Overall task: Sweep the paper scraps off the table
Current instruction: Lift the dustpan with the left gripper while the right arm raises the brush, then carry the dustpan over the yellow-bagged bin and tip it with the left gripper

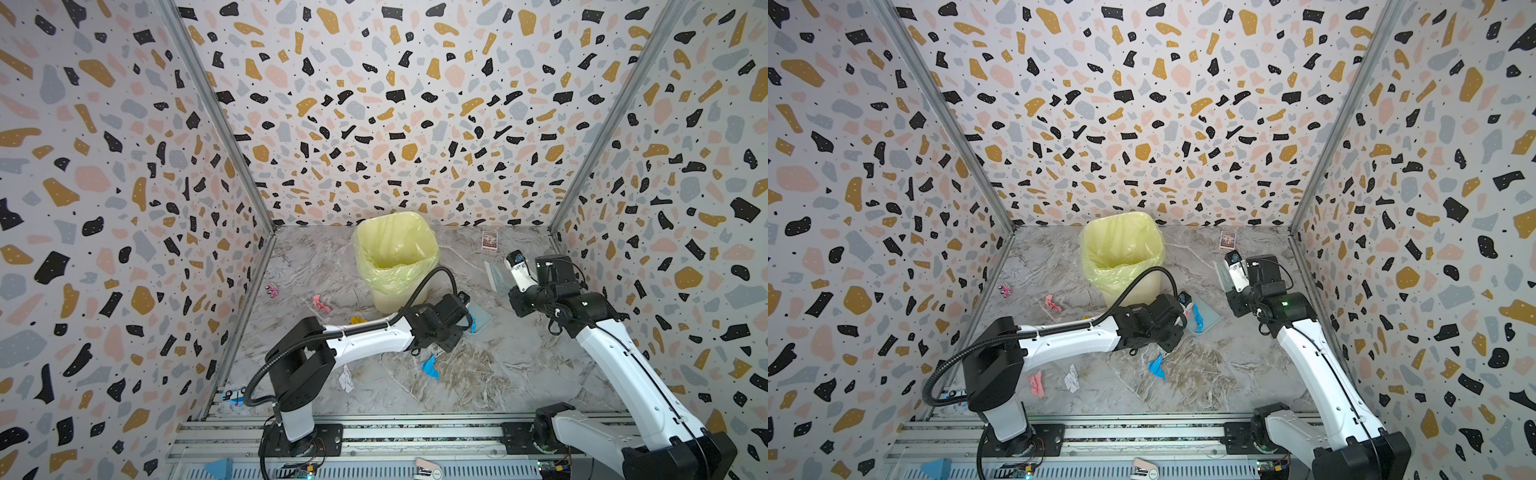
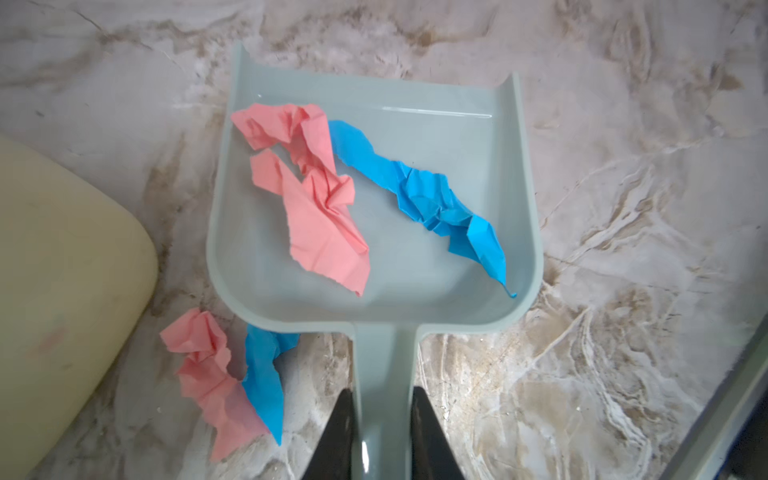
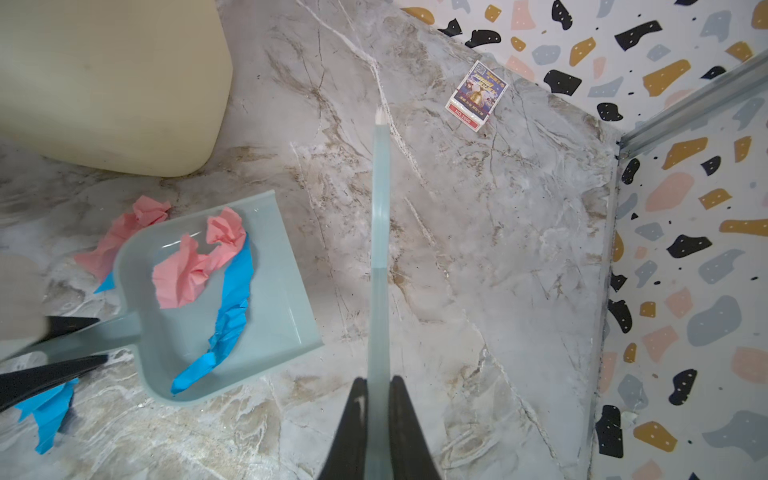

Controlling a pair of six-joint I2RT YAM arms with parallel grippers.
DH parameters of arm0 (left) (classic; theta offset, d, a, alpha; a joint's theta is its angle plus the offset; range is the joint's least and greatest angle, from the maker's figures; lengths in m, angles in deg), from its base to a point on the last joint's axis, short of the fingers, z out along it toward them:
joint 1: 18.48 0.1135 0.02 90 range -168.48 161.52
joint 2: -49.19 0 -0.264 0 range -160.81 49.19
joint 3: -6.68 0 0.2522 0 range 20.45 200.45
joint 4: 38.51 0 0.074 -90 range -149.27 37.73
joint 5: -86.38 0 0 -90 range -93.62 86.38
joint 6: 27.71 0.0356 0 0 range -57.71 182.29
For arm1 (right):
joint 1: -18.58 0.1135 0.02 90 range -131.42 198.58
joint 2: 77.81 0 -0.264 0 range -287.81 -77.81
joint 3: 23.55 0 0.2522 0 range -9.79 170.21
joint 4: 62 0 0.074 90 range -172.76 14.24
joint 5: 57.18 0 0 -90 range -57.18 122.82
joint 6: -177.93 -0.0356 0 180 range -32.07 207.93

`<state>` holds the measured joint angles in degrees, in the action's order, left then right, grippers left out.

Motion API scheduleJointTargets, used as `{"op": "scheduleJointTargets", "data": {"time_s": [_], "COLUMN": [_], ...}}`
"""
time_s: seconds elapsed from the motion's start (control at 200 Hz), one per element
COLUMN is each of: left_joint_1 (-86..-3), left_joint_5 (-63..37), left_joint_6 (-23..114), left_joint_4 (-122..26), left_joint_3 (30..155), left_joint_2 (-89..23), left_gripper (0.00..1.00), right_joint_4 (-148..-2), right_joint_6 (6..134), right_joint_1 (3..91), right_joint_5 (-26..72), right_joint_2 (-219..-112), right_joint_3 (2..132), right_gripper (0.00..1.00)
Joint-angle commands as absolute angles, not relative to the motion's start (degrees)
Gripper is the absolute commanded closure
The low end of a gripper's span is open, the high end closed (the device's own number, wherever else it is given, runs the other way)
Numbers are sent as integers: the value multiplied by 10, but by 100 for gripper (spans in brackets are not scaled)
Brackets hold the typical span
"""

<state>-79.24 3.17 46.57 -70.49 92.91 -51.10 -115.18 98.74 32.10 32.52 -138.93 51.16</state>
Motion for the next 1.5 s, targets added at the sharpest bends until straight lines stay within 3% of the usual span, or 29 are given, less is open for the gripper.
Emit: {"op": "scheduleJointTargets", "data": {"time_s": [0.0,0.345,0.786,1.492], "left_joint_1": [-803,-843,-842,-665], "left_joint_5": [55,99,138,163], "left_joint_6": [484,508,507,519], "left_joint_4": [-719,-811,-934,-1053], "left_joint_3": [930,1000,1145,1212], "left_joint_2": [-476,-405,-380,-310], "left_gripper": [100,100,100,100], "right_joint_4": [-1133,-1115,-1107,-1106], "right_joint_6": [965,928,915,905], "right_joint_1": [297,229,209,204], "right_joint_5": [283,212,191,166], "right_joint_2": [-1375,-1377,-1385,-1369], "right_joint_3": [502,486,495,475], "right_gripper": [100,100,100,100]}}
